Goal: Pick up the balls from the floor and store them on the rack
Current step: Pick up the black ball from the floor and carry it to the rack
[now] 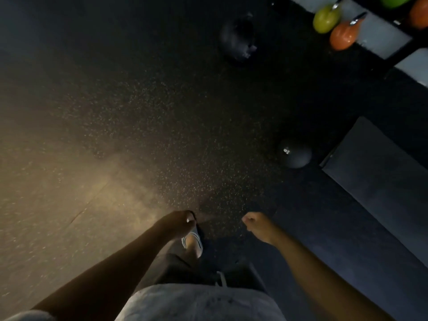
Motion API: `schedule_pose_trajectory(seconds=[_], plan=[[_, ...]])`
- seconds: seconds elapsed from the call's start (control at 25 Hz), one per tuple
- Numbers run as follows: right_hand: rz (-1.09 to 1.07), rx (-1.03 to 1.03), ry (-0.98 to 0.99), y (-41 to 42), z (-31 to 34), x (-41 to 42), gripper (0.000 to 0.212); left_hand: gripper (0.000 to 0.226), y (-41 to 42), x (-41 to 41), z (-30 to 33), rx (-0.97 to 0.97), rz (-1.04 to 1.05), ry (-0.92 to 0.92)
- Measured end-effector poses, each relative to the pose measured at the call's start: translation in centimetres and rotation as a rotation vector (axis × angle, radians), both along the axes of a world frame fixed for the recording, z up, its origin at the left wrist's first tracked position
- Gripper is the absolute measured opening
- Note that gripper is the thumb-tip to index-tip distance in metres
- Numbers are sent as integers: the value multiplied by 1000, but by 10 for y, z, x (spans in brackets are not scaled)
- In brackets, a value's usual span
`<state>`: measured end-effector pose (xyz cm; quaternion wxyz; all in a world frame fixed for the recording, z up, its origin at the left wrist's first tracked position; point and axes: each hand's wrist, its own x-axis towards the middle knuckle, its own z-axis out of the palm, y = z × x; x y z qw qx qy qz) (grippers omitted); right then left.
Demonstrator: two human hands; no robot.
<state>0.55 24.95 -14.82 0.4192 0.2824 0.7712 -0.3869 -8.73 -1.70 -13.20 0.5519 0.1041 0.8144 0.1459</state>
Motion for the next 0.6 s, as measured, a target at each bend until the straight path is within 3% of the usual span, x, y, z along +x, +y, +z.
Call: schedule_pose_trajectory(seconds=[0.2, 0.36, 0.6], plan=[[9, -27, 12, 22, -2, -84, 23, 44, 25, -73, 2, -69, 80, 20], [41, -39, 3, 58, -9, -166, 37, 49, 65, -140, -2, -124, 112, 9], [110, -97, 42, 146, 9, -305, 31, 35, 155, -259, -5, -197, 130, 46]])
